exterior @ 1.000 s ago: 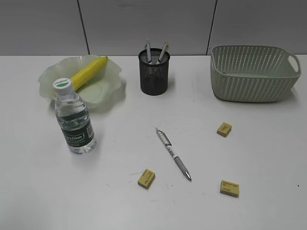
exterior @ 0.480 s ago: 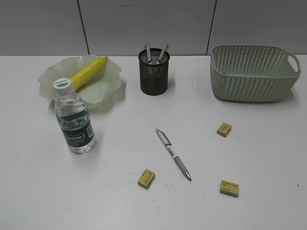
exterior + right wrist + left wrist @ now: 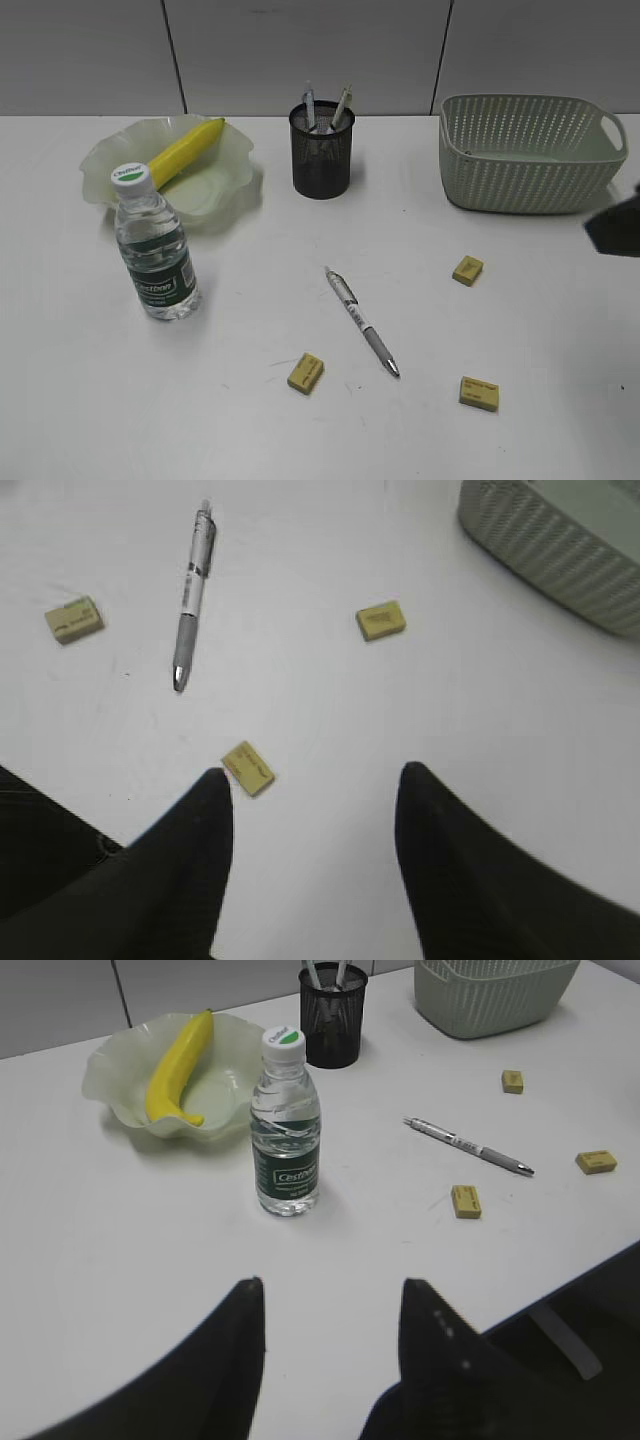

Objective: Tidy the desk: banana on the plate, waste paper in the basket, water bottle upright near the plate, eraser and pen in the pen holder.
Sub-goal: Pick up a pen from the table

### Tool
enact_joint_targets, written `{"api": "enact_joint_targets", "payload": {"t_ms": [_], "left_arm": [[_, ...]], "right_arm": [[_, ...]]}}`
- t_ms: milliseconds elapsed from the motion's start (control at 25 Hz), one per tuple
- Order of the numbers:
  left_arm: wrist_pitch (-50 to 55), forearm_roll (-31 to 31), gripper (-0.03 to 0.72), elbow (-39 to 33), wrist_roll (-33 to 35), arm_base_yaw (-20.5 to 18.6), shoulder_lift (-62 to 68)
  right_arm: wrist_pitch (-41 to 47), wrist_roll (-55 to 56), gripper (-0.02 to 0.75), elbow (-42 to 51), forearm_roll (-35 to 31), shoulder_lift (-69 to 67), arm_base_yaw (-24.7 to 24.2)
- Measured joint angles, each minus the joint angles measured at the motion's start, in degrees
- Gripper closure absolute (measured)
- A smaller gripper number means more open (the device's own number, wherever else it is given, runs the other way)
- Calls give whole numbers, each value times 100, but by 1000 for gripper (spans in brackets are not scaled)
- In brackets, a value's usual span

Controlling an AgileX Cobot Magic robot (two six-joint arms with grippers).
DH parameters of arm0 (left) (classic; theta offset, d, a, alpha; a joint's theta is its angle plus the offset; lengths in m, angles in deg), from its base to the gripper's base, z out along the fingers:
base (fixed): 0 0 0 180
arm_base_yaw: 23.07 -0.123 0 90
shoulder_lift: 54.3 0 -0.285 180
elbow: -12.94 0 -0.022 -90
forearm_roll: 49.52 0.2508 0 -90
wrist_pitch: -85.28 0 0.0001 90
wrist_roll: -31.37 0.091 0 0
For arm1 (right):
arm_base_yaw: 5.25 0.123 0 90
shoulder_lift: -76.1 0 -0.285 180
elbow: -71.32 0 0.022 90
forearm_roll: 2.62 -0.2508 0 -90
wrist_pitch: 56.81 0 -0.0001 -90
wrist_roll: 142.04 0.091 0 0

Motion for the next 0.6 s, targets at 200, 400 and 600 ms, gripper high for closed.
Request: {"api": "enact_joint_targets", "payload": {"t_ms": [200, 400, 600], "left_arm": [[4, 0, 357, 0, 0, 5, -4], [4, 5, 359, 0, 0, 5, -4], [4, 10, 359, 0, 0, 5, -4]], "right_arm": [[-27, -6, 314, -927, -350, -1728, 0], [160, 71, 314, -1964, -276, -3161, 331], [827, 623, 314, -3112, -54, -4484, 663]]}}
